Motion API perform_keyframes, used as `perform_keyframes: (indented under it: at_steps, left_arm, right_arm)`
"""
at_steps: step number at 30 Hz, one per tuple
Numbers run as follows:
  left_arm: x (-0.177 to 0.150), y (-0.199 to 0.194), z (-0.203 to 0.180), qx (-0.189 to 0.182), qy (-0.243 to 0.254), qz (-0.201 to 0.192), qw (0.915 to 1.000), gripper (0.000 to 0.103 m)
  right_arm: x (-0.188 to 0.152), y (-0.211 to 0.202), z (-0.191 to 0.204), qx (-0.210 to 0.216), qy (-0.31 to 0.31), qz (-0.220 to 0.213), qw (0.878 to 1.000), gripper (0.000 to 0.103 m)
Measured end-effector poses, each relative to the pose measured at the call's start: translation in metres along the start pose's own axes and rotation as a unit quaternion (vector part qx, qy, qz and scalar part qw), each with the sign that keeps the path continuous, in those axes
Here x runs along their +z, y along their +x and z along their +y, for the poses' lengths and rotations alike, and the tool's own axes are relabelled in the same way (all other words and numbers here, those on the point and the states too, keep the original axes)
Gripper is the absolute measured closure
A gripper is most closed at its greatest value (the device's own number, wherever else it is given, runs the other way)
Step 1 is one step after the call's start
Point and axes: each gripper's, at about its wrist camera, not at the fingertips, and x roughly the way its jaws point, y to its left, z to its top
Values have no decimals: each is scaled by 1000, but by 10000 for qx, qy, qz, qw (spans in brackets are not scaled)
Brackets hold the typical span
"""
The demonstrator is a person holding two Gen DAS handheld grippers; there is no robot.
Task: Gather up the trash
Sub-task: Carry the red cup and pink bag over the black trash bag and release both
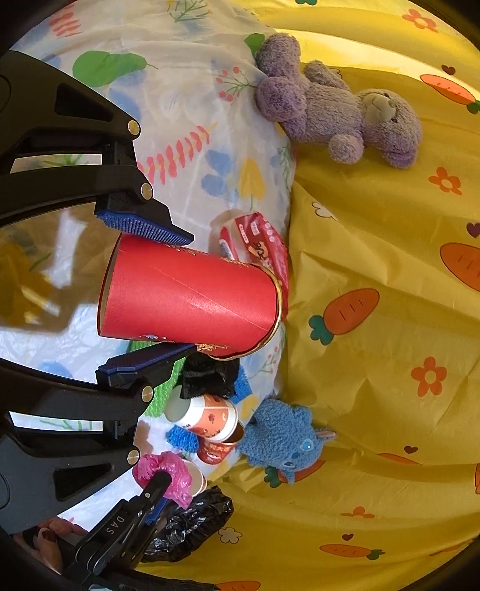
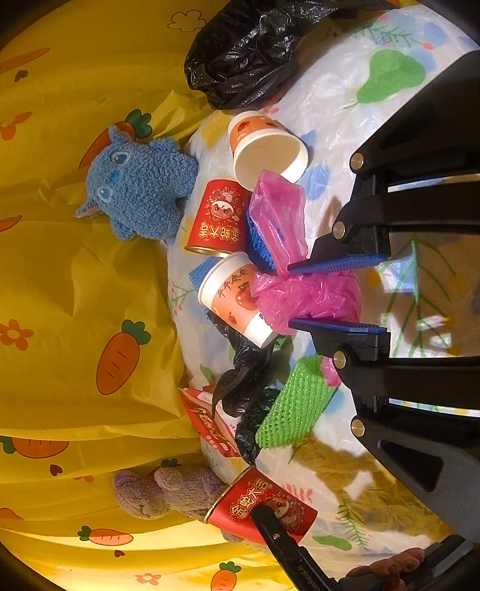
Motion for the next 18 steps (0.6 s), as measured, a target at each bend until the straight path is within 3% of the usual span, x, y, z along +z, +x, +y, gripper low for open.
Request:
perform_keyframes:
  at_steps: [10,18]
  left_arm:
    - [24,0,-75,-809,543,-222,9950,52]
    - [33,21,-158,-1679,1060,-210,9799,52]
  right_arm:
    - [13,-32,-32,-455,190,-511,9975,79]
    - [24,-53,-78,-1203,325,-903,9881,79]
